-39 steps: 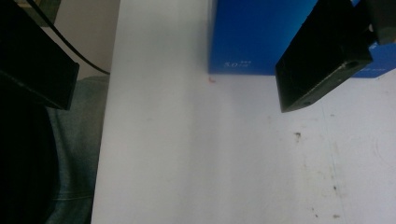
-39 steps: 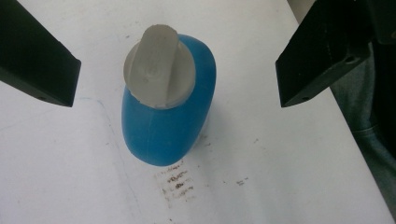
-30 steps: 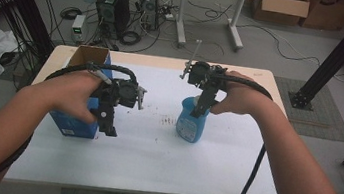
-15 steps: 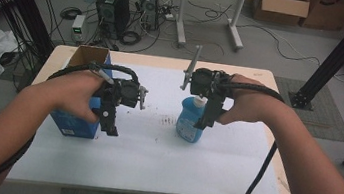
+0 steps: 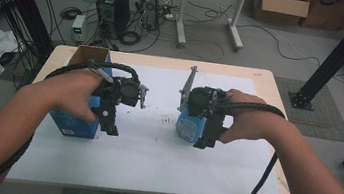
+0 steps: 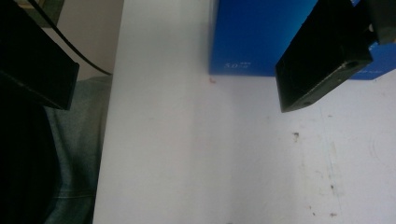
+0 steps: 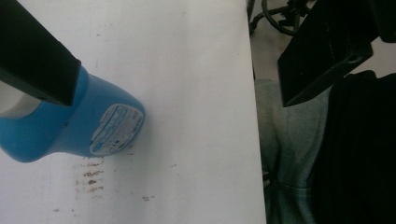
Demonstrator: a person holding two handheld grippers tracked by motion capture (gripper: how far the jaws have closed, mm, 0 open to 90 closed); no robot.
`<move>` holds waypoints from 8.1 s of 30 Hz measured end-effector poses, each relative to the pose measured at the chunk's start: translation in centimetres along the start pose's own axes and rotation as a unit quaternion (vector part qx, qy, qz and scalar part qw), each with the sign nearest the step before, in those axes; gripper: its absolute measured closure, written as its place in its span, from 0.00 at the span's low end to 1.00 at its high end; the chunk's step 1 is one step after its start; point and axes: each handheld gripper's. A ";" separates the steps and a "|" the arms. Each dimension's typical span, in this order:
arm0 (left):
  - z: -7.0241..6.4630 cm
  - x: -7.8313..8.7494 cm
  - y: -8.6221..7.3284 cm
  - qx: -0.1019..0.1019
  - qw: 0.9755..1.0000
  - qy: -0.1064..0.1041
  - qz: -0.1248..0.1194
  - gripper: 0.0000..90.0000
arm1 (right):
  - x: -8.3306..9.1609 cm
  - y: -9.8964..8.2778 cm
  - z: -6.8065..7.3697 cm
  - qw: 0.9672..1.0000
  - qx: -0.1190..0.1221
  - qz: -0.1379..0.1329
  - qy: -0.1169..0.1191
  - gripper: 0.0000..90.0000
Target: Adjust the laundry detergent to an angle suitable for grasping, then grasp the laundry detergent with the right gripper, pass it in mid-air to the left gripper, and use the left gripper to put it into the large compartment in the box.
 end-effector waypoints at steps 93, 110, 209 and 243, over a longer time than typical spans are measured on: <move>-0.4 1.2 0.0 0.000 1.000 0.016 -0.016 0.00 | -7.4 -15.5 -4.1 0.881 -0.120 -0.434 -0.142 0.00; -0.6 0.6 -1.0 0.009 1.000 0.010 -0.012 0.00 | -13.6 -13.6 -6.3 0.861 -0.133 -0.472 -0.134 0.00; -0.9 0.1 -0.6 0.004 1.000 0.012 0.002 0.00 | -18.8 -10.1 -9.0 0.809 -0.131 -0.541 -0.187 0.48; -1.1 0.3 2.6 -0.022 1.000 0.009 -0.009 0.00 | -15.6 -4.0 -3.8 0.873 0.080 -0.480 -0.037 0.49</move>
Point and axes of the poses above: each handheld gripper's, and its own axes: x roughly backward along the jaws, y roughly out of its top, z roughly to its left, and after that the axes turned 15 degrees about y, right-handed
